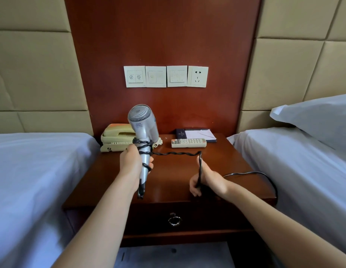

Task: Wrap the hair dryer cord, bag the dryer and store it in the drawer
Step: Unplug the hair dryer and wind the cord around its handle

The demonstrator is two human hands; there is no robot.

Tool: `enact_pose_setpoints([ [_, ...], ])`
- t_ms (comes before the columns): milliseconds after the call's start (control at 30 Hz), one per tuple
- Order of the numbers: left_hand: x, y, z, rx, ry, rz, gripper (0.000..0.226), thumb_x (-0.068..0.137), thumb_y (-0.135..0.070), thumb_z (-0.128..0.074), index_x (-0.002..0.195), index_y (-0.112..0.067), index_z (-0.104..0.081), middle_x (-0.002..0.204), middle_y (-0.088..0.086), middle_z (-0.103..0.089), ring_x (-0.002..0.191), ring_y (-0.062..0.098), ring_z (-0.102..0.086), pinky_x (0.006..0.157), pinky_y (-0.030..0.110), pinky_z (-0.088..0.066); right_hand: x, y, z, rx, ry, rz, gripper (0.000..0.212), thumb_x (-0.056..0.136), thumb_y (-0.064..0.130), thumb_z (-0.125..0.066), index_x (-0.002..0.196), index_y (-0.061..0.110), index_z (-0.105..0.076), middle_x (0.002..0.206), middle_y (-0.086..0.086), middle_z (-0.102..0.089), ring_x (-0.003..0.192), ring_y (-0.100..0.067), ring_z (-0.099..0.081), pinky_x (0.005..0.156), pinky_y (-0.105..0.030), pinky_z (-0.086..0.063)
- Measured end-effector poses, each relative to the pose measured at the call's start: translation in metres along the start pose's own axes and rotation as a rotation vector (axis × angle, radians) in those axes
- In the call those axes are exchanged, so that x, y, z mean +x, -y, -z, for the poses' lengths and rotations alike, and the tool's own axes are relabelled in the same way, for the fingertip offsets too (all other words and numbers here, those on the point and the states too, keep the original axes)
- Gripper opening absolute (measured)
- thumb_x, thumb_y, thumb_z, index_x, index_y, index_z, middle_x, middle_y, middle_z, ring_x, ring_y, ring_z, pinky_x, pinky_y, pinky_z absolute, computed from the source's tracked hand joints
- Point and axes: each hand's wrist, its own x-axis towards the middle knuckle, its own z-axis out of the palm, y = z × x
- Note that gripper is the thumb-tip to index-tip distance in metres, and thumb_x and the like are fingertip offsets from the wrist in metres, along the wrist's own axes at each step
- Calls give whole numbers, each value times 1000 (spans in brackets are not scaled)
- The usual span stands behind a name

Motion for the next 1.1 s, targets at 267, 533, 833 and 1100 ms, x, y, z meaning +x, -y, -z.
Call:
enact_pose_setpoints([
  [267, 3, 8, -1, 15, -21, 22, 36, 96, -23, -30, 94, 1, -57, 60, 14, -54, 41, 22, -47, 33, 17, -38, -14, 16, 2, 106, 186, 158, 82, 82, 76, -13, 70, 12, -62, 57, 2, -37, 54, -11, -33, 61, -18, -33],
  [533, 10, 7, 10, 12, -97, 40, 40, 96, -27, -29, 93, 1, -56, 61, 14, -55, 43, 23, -47, 37, 22, -38, -11, 7, 9, 108, -382, 87, 28, 101, 13, -33, 108, 5, -58, 55, 0, -45, 39, -6, -38, 47, -22, -38],
  [833, 16, -2, 30, 100, -138, 38, 73, 89, -64, -21, 91, -3, -62, 60, 13, -57, 45, 25, -51, 49, 28, -42, -25, 33, 14, -992, -678, 521, 48, 89, 52, -23, 118, 36, -57, 85, 1, -73, 70, -30, -66, 53, -32, -46],
  [1100, -12, 3, 11, 778, 41, -136, 120, 51, -95, 10, 127, -25, -51, 112, 14, -66, 104, 34, -62, 95, 44, -45, -24, 66, 9, -836, -586, 697, 50, 92, 52, -25, 129, 33, -52, 94, -1, -73, 78, -23, -67, 66, -36, -50],
])
